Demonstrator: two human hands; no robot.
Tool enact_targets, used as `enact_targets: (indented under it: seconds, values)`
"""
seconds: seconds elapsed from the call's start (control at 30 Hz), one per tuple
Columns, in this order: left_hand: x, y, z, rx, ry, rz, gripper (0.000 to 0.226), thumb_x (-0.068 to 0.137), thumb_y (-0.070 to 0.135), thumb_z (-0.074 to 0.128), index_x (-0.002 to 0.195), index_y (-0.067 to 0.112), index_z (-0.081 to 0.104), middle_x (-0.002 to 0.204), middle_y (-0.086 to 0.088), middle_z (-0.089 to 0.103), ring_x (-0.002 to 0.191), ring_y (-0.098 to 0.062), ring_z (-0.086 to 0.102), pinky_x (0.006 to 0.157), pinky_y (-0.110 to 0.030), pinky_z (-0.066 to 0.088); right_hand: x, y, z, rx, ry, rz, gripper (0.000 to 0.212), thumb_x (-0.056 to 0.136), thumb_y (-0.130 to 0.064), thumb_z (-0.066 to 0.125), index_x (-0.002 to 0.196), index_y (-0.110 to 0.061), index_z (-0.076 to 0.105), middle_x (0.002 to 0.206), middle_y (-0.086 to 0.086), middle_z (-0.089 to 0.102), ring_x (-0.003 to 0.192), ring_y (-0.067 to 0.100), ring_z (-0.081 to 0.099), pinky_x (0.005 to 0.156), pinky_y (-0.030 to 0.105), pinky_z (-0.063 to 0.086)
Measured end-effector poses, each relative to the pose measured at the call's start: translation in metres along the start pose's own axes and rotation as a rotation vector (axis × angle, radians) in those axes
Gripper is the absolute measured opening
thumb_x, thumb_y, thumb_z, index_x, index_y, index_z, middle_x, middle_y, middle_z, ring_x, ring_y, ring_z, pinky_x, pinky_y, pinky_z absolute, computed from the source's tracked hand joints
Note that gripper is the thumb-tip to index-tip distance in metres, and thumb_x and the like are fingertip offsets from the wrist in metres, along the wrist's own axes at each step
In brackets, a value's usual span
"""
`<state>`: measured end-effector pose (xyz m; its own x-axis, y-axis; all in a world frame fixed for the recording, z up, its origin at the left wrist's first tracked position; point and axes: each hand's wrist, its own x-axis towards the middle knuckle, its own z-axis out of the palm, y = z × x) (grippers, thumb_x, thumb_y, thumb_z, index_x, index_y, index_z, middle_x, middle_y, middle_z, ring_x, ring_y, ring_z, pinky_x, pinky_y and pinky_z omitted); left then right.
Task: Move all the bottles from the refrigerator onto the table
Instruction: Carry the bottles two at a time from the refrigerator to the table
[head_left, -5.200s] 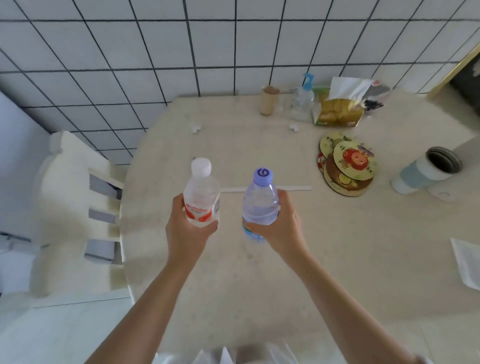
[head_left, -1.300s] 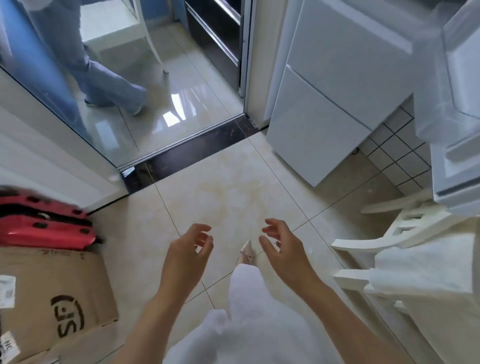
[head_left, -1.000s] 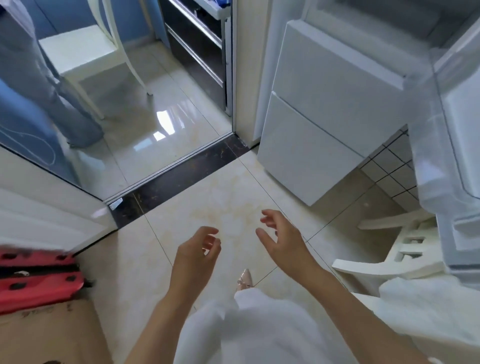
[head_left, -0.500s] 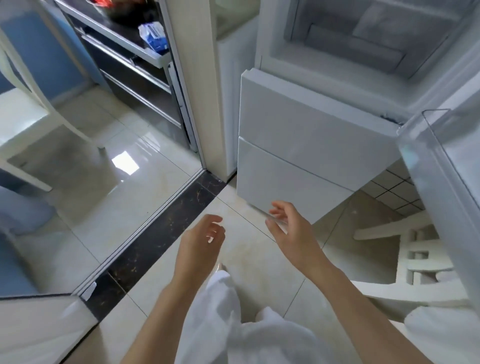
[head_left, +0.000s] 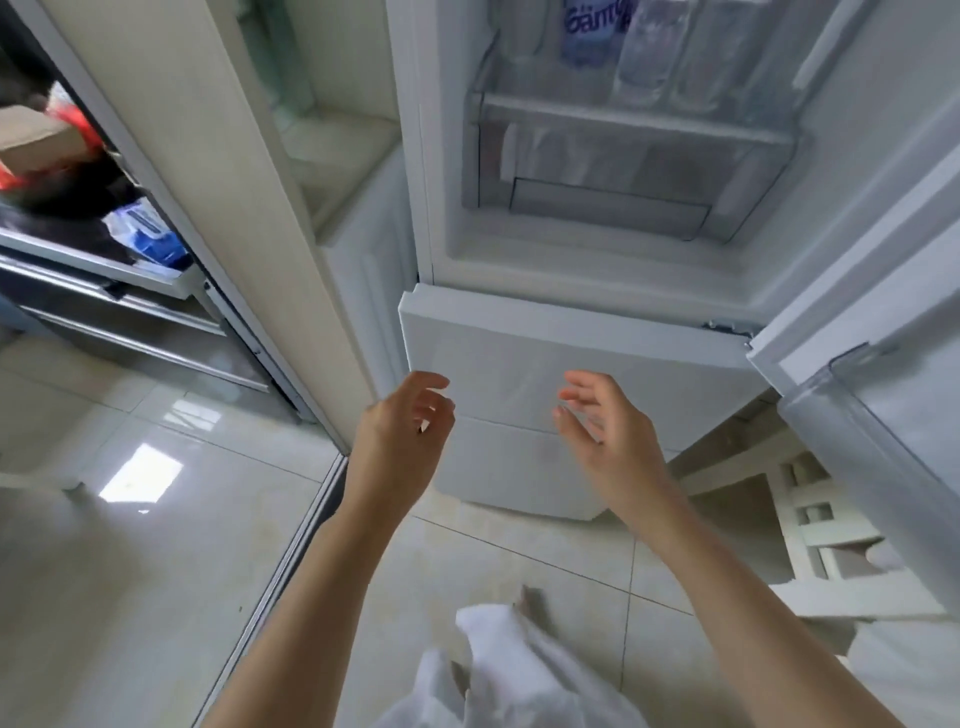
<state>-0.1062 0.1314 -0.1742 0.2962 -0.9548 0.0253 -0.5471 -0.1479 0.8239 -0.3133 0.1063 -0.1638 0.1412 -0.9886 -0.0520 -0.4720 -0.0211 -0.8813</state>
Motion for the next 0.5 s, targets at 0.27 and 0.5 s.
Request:
enact_targets:
  seconds: [0.27,0.5]
  values:
    - [0.124,0.064,0.026,-0.073,0.027,0.208,0.017,0.088,0.014,0.059,0.104,0.018,0.066,0.082,0.008,0.072,0.082,-0.011,0.070,0.084,-0.038,0.057,0.112,-0.033,-0.044,0.008,0.194,-0.105,0.037,0.093,-0.024,0.059,0.129,-0.019,0.051,0.116,-0.006,0.061,0.114,0.009,0.058,0.096,0.029,0.047]
    - [0.220,0.135,0.054,-0.146,0.083,0.308,0.019,0.086,0.008,0.060,0.103,0.013,0.067,0.080,0.008,0.070,0.080,-0.011,0.068,0.078,-0.020,0.054,0.214,-0.061,-0.097,0.036,0.428,-0.176,0.035,0.091,-0.020,0.061,0.125,-0.011,0.054,0.108,0.000,0.065,0.103,0.015,0.063,0.090,0.030,0.049]
